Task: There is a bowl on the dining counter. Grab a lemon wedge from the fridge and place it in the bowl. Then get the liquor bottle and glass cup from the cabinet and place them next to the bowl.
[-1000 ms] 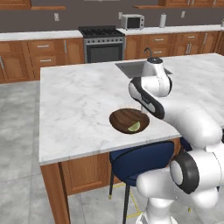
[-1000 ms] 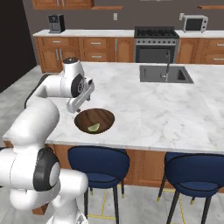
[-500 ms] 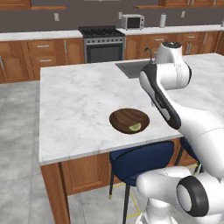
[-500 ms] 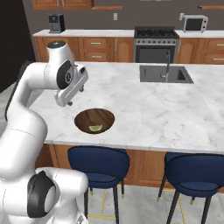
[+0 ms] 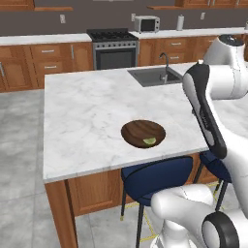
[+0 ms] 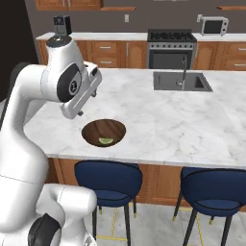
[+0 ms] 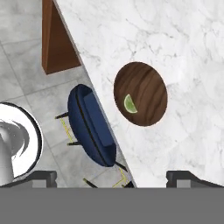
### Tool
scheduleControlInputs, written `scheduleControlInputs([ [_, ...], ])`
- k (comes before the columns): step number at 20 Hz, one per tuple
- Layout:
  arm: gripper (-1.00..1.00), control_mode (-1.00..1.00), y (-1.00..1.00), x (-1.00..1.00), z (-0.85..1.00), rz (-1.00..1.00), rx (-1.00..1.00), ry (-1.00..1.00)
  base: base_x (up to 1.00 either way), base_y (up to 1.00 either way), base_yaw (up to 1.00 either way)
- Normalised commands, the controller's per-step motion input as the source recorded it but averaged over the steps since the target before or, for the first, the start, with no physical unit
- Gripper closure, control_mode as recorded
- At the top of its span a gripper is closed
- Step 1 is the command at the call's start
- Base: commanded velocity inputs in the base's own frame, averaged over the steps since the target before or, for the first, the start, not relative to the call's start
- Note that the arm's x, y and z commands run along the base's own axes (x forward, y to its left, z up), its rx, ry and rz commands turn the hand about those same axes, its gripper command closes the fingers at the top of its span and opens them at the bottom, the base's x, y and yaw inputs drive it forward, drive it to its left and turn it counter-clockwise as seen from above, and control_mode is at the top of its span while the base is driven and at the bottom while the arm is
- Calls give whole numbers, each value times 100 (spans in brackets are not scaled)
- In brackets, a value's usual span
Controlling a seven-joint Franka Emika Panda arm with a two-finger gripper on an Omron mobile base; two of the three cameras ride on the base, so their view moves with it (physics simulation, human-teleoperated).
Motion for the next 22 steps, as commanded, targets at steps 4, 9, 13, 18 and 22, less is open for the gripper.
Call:
scheduleControlInputs([
  [4, -100, -100, -16, -55, 0, 0, 0, -3, 0, 0, 0],
  [9, -100, 100, 11, -11, -7, 3, -13, 1, 0, 4, 1],
  [13, -100, 100, 0, 0, 0, 0, 0, 0, -35, -1, 0],
  [18, -100, 100, 0, 0, 0, 0, 0, 0, -63, -29, -13],
  [22, -100, 100, 0, 0, 0, 0, 0, 0, -59, -32, -17],
])
